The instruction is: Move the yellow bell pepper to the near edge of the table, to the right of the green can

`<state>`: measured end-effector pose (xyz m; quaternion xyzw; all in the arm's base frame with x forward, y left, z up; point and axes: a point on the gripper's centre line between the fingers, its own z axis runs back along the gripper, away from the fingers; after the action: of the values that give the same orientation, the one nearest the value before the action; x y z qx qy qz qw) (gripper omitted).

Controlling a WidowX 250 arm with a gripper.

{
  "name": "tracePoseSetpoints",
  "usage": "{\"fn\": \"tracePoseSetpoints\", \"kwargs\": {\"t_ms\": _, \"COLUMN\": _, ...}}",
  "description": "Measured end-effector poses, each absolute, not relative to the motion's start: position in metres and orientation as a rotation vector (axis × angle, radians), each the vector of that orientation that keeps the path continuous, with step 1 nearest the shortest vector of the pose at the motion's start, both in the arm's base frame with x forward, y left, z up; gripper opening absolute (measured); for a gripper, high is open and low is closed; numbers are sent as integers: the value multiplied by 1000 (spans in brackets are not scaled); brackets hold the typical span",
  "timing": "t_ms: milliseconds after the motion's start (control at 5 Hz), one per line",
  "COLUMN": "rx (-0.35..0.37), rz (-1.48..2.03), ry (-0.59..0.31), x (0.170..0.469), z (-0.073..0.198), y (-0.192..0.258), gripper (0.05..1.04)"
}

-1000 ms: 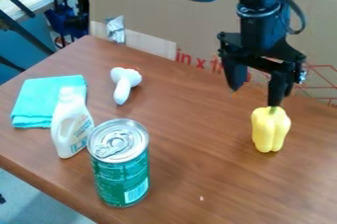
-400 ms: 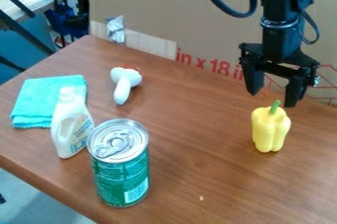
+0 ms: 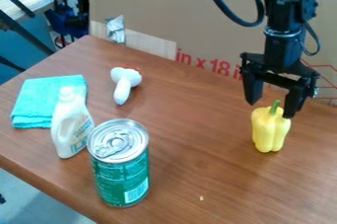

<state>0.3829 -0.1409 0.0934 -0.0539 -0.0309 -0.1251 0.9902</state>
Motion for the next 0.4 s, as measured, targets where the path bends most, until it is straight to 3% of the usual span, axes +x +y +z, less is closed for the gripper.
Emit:
{"fn": "tracePoseSetpoints", "kwargs": {"t_ms": 200, "rx": -82, "rz": -245, "ry": -22, "x": 379, "z": 86, "y": -141, "gripper": 953}}
{"fn": "tracePoseSetpoints", "kwargs": {"t_ms": 400, "rx": -73, "rz": -253, "ry": -29, "x": 379, "z": 86, "y": -142, "gripper": 643}}
